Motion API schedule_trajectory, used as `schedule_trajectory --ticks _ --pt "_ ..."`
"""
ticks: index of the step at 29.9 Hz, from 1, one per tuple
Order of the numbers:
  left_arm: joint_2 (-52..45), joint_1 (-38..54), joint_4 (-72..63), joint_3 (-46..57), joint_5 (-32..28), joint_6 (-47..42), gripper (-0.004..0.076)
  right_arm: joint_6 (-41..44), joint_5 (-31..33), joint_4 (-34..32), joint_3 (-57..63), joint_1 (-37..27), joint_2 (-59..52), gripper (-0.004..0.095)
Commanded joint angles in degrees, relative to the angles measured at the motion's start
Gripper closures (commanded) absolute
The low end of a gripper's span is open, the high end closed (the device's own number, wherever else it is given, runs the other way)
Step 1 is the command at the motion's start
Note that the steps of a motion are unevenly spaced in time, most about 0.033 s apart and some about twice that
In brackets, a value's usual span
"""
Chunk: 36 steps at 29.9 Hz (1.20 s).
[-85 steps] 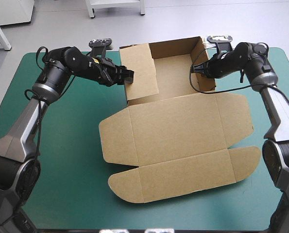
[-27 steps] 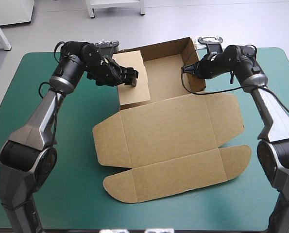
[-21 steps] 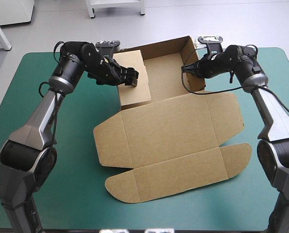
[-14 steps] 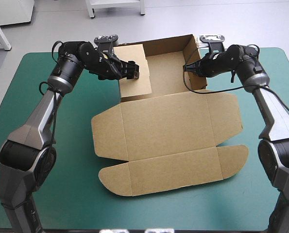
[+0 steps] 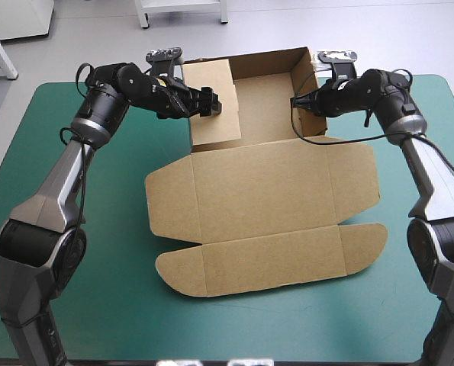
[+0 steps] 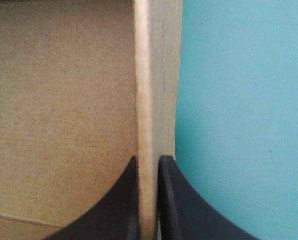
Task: Fold the box
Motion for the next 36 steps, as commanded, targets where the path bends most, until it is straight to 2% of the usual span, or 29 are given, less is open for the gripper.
schedule_trajectory --ticks 1,8,13,17,21,26,33,36 --pt "-2.37 -0.43 -14.57 -1.21 -4.98 3.78 0.0132 0.09 -2.26 14.97 -2.28 1.63 -4.50 0.0908" --pt "-2.27 2.86 -15.93 -1.21 -2.19 3.53 0.0132 -1.29 -2.48 17.36 -2.28 1.63 -4.60 0.0908" --pt "-2.27 2.65 -13.93 -1.21 -2.17 2.42 0.0135 -0.62 -2.48 15.64 -2.28 1.63 -4.60 0.0907" --pt "-2.27 0.50 -1.97 -1.21 -0.09 -2.69 0.0175 -0.62 -2.32 14.30 -2.28 1.63 -4.60 0.0907" --pt "-2.27 -2.74 6.32 -1.22 1.32 -5.18 0.0175 -0.23 -3.83 12.93 -2.28 3.00 -4.60 0.0907" --pt "-2.27 -7.63 26.70 -1.22 7.76 -9.24 0.0192 2.38 -6.08 9.05 -2.28 5.56 -4.60 0.0907" --pt "-2.27 -8.04 28.39 -1.22 12.19 -9.83 0.0191 2.66 -6.13 12.19 -2.28 5.58 -4.60 0.0907" --pt "-2.27 -8.04 34.99 -1.22 14.73 -9.83 0.0191 2.66 -5.36 13.40 -2.28 5.58 -4.60 0.0907"
